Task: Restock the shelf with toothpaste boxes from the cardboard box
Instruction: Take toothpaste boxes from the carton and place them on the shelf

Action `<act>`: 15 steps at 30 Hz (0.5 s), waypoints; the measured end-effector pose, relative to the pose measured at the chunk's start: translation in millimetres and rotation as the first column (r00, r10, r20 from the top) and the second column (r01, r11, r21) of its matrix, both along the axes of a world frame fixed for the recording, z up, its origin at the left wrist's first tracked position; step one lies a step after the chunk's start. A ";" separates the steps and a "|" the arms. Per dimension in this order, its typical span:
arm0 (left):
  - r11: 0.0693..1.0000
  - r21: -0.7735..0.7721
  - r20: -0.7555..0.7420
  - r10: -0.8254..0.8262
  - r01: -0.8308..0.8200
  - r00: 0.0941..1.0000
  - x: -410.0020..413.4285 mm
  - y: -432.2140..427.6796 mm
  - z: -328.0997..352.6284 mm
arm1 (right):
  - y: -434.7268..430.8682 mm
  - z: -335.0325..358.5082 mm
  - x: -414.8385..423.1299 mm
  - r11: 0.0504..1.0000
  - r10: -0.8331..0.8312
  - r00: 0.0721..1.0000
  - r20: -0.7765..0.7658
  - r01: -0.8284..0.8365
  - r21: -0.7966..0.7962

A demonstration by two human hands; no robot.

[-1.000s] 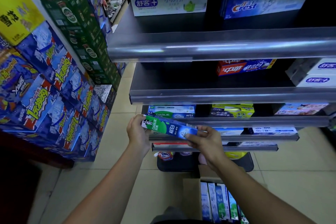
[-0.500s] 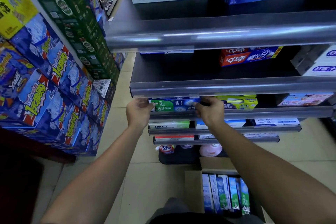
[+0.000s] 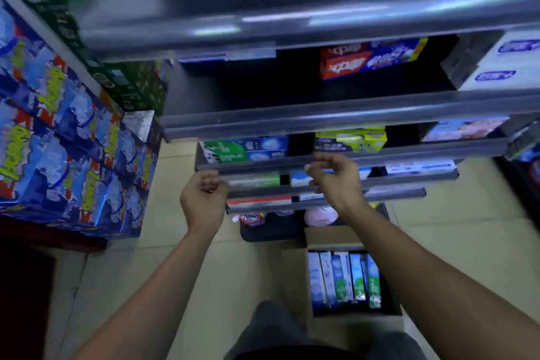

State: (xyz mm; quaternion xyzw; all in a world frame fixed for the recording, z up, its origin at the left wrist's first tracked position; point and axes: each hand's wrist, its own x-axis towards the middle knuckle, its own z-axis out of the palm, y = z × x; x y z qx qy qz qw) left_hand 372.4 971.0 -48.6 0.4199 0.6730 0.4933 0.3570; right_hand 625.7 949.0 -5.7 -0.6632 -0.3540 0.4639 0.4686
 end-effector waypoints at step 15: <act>0.604 -0.727 -0.015 -0.488 0.325 0.873 223.3 -190.1 -289.2 | -193.8 -280.4 211.2 0.738 -0.257 0.966 -0.027 0.179 -0.651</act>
